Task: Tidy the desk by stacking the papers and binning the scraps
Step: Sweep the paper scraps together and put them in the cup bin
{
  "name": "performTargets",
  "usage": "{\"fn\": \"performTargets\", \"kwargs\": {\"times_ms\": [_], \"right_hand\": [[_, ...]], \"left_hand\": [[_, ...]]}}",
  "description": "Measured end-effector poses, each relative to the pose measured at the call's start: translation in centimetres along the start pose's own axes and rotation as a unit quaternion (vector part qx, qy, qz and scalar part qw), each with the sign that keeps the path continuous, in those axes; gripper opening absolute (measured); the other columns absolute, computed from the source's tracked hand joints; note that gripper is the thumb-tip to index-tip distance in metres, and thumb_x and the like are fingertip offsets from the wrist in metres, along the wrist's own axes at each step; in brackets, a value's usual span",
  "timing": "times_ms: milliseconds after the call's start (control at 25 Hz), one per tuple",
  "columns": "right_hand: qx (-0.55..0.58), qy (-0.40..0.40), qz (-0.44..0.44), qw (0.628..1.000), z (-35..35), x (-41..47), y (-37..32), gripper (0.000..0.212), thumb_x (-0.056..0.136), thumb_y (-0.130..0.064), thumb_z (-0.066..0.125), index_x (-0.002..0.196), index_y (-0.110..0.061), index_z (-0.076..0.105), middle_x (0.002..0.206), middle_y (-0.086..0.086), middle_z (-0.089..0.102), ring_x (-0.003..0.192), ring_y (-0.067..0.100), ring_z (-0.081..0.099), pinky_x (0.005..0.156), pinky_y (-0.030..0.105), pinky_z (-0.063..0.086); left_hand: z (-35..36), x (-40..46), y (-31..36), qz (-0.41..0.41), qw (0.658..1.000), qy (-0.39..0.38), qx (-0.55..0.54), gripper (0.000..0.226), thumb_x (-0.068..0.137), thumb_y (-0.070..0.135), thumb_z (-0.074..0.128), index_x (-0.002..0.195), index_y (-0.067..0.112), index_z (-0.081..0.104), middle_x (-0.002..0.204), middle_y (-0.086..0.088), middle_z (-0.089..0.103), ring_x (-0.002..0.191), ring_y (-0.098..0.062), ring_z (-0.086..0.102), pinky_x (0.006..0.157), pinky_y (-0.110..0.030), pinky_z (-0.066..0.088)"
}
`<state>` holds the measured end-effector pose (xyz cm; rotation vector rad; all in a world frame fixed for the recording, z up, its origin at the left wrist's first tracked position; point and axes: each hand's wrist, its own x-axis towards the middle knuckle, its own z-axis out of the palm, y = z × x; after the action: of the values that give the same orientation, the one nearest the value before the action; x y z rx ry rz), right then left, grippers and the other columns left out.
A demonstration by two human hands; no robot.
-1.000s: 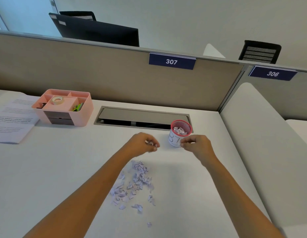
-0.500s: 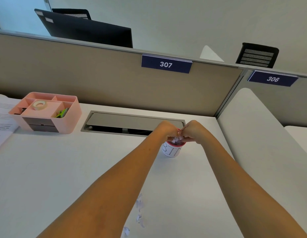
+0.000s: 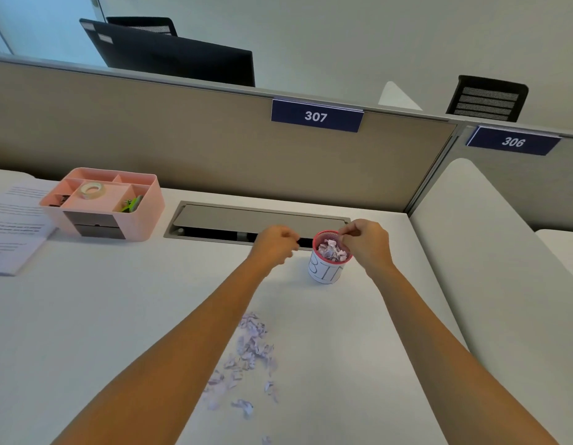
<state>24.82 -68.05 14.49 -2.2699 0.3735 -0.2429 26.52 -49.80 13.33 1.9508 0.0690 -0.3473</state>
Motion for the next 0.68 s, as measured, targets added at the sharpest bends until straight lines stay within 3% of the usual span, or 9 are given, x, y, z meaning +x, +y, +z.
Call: {"fn": "performTargets", "kwargs": {"times_ms": [80, 160, 280, 400, 480, 600, 680], "right_hand": [[0.025, -0.021, -0.041, 0.999, 0.8, -2.9, 0.7, 0.012, 0.082, -0.002, 0.066, 0.09, -0.007, 0.073, 0.086, 0.002, 0.068, 0.079, 0.014, 0.06, 0.065, 0.012, 0.046], [0.029, -0.062, -0.059, 0.996, 2.2, -6.0, 1.8, 0.011, 0.081, -0.003, 0.067, 0.088, -0.007, 0.074, 0.08, 0.002, 0.068, 0.07, 0.015, 0.062, 0.069, 0.016, 0.048], [0.007, -0.14, -0.057, 0.989, 4.6, -10.7, 4.1, 0.011, 0.08, -0.004, 0.07, 0.09, -0.006, 0.073, 0.081, 0.005, 0.07, 0.066, 0.017, 0.061, 0.07, 0.02, 0.047], [-0.01, -0.239, -0.009, 0.971, 6.5, -15.0, 5.8, 0.027, 0.076, -0.015, 0.078, 0.099, -0.005, 0.069, 0.088, 0.003, 0.063, 0.071, 0.018, 0.058, 0.07, 0.028, 0.053], [-0.053, -0.289, 0.004, 0.956, 7.1, -17.5, 6.1, 0.049, 0.07, -0.032, 0.082, 0.106, -0.006, 0.063, 0.094, 0.003, 0.054, 0.074, 0.018, 0.054, 0.07, 0.035, 0.056], [-0.123, -0.348, -0.001, 0.929, 7.3, -20.7, 5.5, 0.084, 0.058, -0.055, 0.083, 0.123, -0.017, 0.047, 0.105, 0.0, 0.041, 0.085, 0.02, 0.054, 0.069, 0.032, 0.052], [-0.185, -0.388, -0.017, 0.903, 7.5, -22.3, 5.0, 0.101, 0.051, -0.057, 0.085, 0.13, -0.017, 0.035, 0.108, -0.001, 0.032, 0.089, 0.02, 0.049, 0.071, 0.031, 0.049]], "left_hand": [[-2.5, -2.3, -4.1, 0.046, 0.996, 0.028, 0.066, 0.019, 0.091, 0.011, 0.057, 0.106, 0.013, 0.068, 0.103, -0.004, 0.069, 0.091, -0.018, 0.064, 0.084, -0.029, 0.052], [-4.8, -5.3, -8.7, 0.09, 0.985, 0.082, 0.121, 0.023, 0.092, 0.006, 0.054, 0.11, 0.01, 0.069, 0.109, -0.006, 0.069, 0.098, -0.017, 0.063, 0.089, -0.022, 0.045], [-7.7, -10.6, -15.9, 0.089, 0.969, 0.162, 0.167, 0.025, 0.093, 0.0, 0.052, 0.112, 0.005, 0.068, 0.114, -0.011, 0.068, 0.106, -0.026, 0.062, 0.095, -0.029, 0.044], [-9.1, -15.2, -20.6, 0.078, 0.96, 0.187, 0.195, 0.02, 0.094, 0.004, 0.054, 0.109, 0.006, 0.068, 0.103, -0.009, 0.067, 0.094, -0.028, 0.065, 0.08, -0.028, 0.048], [-9.5, -16.9, -21.8, 0.075, 0.963, 0.158, 0.205, 0.021, 0.095, 0.012, 0.056, 0.112, 0.009, 0.066, 0.097, -0.002, 0.063, 0.085, -0.021, 0.063, 0.073, -0.023, 0.043], [-10.0, -17.7, -22.2, 0.071, 0.972, 0.053, 0.22, 0.034, 0.09, 0.022, 0.064, 0.123, 0.012, 0.061, 0.097, 0.003, 0.056, 0.08, -0.01, 0.057, 0.071, -0.016, 0.039], [-9.9, -17.8, -21.9, 0.069, 0.973, -0.013, 0.221, 0.046, 0.083, 0.023, 0.072, 0.126, 0.014, 0.058, 0.098, 0.008, 0.051, 0.078, -0.006, 0.055, 0.071, -0.01, 0.039]]}}
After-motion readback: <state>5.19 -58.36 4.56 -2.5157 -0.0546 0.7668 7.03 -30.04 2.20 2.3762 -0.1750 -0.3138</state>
